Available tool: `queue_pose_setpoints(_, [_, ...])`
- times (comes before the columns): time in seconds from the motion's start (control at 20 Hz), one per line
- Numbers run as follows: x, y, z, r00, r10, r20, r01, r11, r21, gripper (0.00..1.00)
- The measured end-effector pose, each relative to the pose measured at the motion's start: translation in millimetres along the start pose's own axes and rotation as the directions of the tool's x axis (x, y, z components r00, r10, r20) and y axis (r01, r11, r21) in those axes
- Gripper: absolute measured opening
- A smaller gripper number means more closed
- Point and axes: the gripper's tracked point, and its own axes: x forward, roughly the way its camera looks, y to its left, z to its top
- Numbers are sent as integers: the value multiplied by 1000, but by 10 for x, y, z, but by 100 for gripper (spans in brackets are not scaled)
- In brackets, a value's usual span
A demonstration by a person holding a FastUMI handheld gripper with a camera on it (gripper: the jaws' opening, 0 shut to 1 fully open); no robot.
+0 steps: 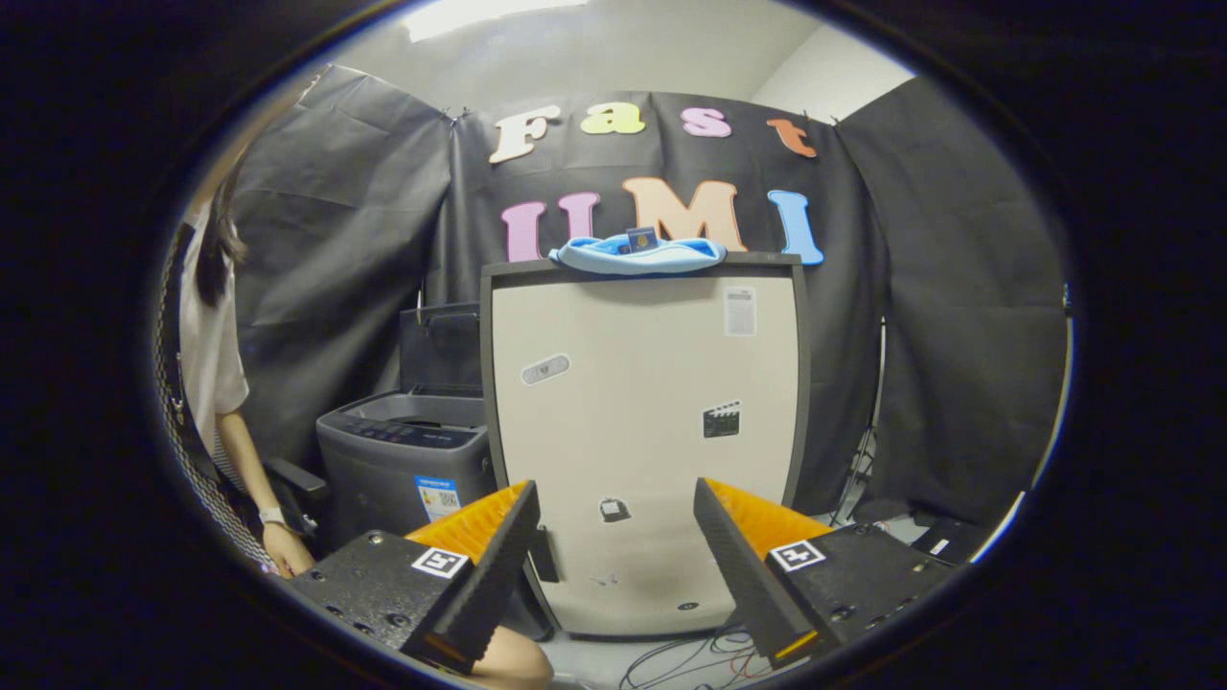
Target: Put the clothes into the washing machine and then close the washing machine lid.
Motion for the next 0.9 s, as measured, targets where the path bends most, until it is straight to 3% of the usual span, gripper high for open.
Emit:
queue_pose_setpoints(0.7, [12, -96, 12, 998, -60, 4, 60, 998, -5, 98])
queue_pose_setpoints(0.9, [74, -98, 339, 992, -102, 69, 99, 994, 47, 98])
